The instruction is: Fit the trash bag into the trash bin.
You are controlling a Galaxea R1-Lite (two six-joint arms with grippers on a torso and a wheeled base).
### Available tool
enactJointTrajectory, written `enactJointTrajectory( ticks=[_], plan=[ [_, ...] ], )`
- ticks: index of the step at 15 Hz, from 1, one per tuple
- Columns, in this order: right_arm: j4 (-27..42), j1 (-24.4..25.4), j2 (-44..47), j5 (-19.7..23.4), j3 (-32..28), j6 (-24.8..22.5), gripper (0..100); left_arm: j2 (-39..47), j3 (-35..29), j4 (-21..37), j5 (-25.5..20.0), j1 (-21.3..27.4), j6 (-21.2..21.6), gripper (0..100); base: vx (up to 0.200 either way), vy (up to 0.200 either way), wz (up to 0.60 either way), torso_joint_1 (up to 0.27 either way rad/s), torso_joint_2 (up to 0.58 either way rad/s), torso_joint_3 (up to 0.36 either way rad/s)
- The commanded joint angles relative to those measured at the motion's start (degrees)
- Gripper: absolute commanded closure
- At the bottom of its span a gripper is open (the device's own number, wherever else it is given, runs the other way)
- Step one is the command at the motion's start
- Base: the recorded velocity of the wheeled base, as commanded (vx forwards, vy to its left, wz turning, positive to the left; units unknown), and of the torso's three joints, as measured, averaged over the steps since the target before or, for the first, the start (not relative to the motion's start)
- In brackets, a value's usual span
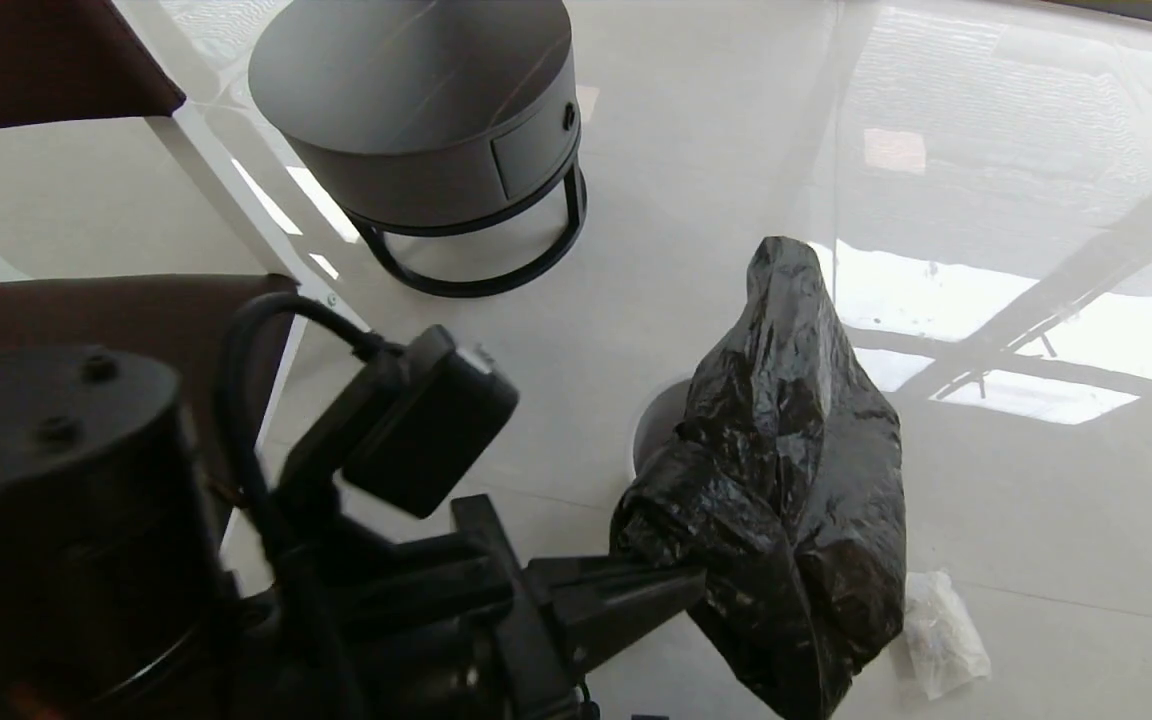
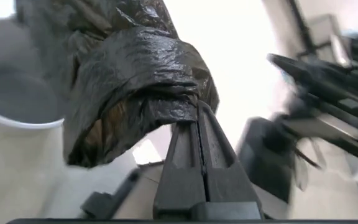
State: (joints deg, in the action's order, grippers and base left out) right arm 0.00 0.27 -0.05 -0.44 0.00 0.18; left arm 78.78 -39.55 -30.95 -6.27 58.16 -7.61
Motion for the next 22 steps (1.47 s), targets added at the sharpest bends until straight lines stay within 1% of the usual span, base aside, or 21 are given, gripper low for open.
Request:
enactJointTrajectory(
  ticks=[1, 2, 3, 4, 6, 7, 8, 10, 13, 14, 16, 19, 20, 22],
  plan=[
    [0.0, 0.0, 0.0, 0.0, 0.0, 0.0, 100, 9.0, -5.4, -1.0, -0.4, -4.4, 0.0, 100, 0.0, 0.0, 0.0, 0.0, 0.0, 0.0],
    [0.0, 0.0, 0.0, 0.0, 0.0, 0.0, 100, 10.2, -7.7, -0.6, -0.8, -4.4, 0.0, 100, 0.0, 0.0, 0.0, 0.0, 0.0, 0.0],
    [0.0, 0.0, 0.0, 0.0, 0.0, 0.0, 100, 10.8, -10.7, 1.4, -1.3, -4.4, 0.1, 100, 0.0, 0.0, 0.0, 0.0, 0.0, 0.0],
    [0.0, 0.0, 0.0, 0.0, 0.0, 0.0, 100, 11.0, -15.0, 7.0, -1.4, -4.2, 0.1, 100, 0.0, 0.0, 0.0, 0.0, 0.0, 0.0],
    [0.0, 0.0, 0.0, 0.0, 0.0, 0.0, 100, 10.8, -22.2, 19.2, -3.3, -4.2, 0.2, 100, 0.0, 0.0, 0.0, 0.0, 0.0, 0.0],
    [0.0, 0.0, 0.0, 0.0, 0.0, 0.0, 100, 11.1, -25.1, 23.6, -3.7, -4.3, 0.4, 100, 0.0, 0.0, 0.0, 0.0, 0.0, 0.0],
    [0.0, 0.0, 0.0, 0.0, 0.0, 0.0, 100, 12.2, -27.5, 26.4, -3.7, -4.3, 1.0, 100, 0.0, 0.0, 0.0, 0.0, 0.0, 0.0],
    [0.0, 0.0, 0.0, 0.0, 0.0, 0.0, 100, 15.7, -31.7, 29.5, -3.7, -4.3, 2.1, 100, 0.0, 0.0, 0.0, 0.0, 0.0, 0.0],
    [0.0, 0.0, 0.0, 0.0, 0.0, 0.0, 100, 23.0, -37.6, 31.4, -3.7, -4.7, 2.2, 100, 0.0, 0.0, 0.0, 0.0, 0.0, 0.0],
    [0.0, 0.0, 0.0, 0.0, 0.0, 0.0, 100, 24.2, -38.2, 31.7, -3.8, -5.3, 2.2, 100, 0.0, 0.0, 0.0, 0.0, 0.0, 0.0],
    [0.0, 0.0, 0.0, 0.0, 0.0, -0.1, 100, 25.1, -38.4, 32.1, -3.8, -5.5, 2.1, 100, 0.0, 0.0, 0.0, 0.0, 0.0, 0.0],
    [0.0, 0.0, 0.0, 0.0, 0.0, -0.2, 100, 23.8, -39.2, 36.7, -3.8, -5.5, 2.2, 100, 0.0, 0.0, 0.0, 0.0, 0.0, 0.0],
    [0.0, 0.0, 0.0, 0.0, 0.0, -0.2, 100, 23.8, -40.0, 38.2, -3.8, -5.7, 2.2, 100, 0.0, 0.0, 0.0, 0.0, 0.0, 0.0],
    [0.0, 0.0, 0.0, 0.0, 0.0, -0.3, 100, 24.5, -42.8, 43.0, -3.8, -6.5, 3.5, 100, 0.0, 0.0, 0.0, 0.0, 0.0, 0.0]
  ],
)
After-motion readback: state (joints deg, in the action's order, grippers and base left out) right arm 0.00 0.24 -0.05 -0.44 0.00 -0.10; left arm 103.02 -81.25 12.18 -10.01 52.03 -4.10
